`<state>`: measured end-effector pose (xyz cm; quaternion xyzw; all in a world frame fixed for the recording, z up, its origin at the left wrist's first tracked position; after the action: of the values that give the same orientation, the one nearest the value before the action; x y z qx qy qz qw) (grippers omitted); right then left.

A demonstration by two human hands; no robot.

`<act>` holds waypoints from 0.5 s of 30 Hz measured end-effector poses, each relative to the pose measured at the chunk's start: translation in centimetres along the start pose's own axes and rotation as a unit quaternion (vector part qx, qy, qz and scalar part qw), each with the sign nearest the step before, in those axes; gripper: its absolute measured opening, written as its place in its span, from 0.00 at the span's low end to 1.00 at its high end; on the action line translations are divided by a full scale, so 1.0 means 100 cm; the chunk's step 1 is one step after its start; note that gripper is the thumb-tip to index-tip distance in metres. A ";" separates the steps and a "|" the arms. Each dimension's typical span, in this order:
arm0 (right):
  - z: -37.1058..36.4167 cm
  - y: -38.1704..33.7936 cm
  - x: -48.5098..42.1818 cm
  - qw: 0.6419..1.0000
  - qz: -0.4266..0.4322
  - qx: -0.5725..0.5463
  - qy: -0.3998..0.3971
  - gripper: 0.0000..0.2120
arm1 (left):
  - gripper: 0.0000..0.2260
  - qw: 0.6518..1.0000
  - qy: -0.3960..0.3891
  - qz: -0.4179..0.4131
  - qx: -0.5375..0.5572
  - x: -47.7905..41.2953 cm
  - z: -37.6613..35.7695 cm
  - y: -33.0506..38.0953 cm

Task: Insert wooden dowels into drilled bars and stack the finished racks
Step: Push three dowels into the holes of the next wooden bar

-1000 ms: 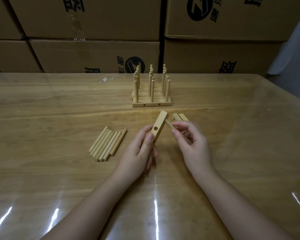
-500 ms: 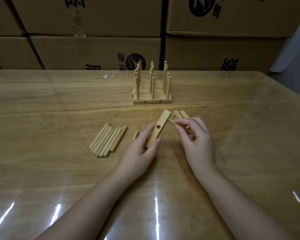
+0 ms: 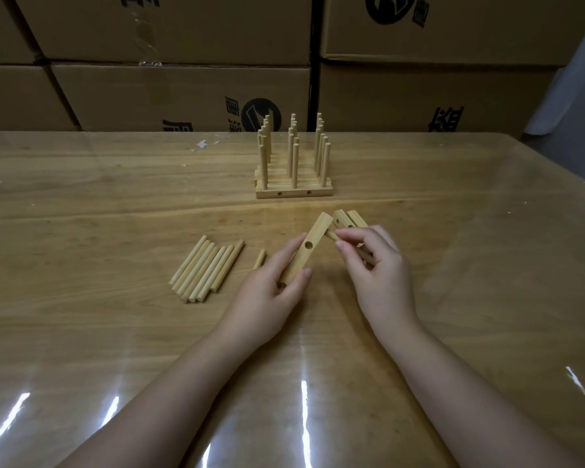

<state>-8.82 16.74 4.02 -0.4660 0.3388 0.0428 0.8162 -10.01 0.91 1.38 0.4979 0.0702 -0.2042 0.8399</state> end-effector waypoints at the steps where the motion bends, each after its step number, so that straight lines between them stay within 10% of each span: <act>1: 0.000 0.000 0.000 1.000 -0.002 0.000 -0.002 0.07 | 0.21 1.000 -0.001 -0.001 0.000 0.000 0.000 0.000; 15: -0.003 0.012 0.002 0.996 -0.070 -0.050 -0.008 0.05 | 0.22 1.000 -0.018 0.004 -0.009 0.001 -0.002 0.001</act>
<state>-9.26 17.15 2.91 -0.5282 0.2959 0.0061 0.7959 -9.83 1.06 1.36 0.4871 0.0547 -0.2093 0.8461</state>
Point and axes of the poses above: each hand's wrist, its own x-axis away from the middle knuckle, its own z-axis out of the back of the hand, y = z × x, the point moved 8 cm from there along -x, towards the middle knuckle, and after that the axes turned 3 degrees about y, right-handed, at the moved point
